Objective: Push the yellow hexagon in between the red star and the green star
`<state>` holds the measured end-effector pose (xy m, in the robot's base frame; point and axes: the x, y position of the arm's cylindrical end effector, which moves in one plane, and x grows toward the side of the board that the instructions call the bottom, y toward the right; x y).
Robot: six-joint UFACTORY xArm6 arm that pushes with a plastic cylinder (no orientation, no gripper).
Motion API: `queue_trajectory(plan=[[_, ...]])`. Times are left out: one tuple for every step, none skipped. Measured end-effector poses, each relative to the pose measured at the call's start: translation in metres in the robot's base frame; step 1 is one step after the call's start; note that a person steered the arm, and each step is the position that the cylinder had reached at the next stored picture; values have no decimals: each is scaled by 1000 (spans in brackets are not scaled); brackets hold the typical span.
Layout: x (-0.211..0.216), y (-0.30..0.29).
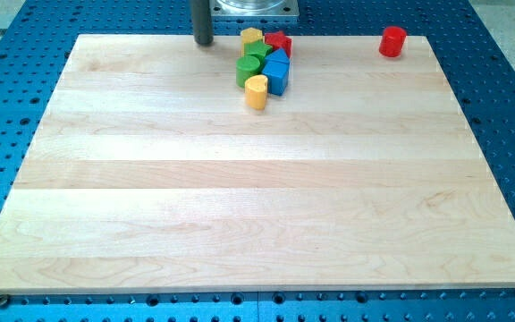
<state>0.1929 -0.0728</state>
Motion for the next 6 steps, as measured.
queue_trajectory(plan=[[0,35],[12,79],[30,111],[45,107],[61,70],[94,93]])
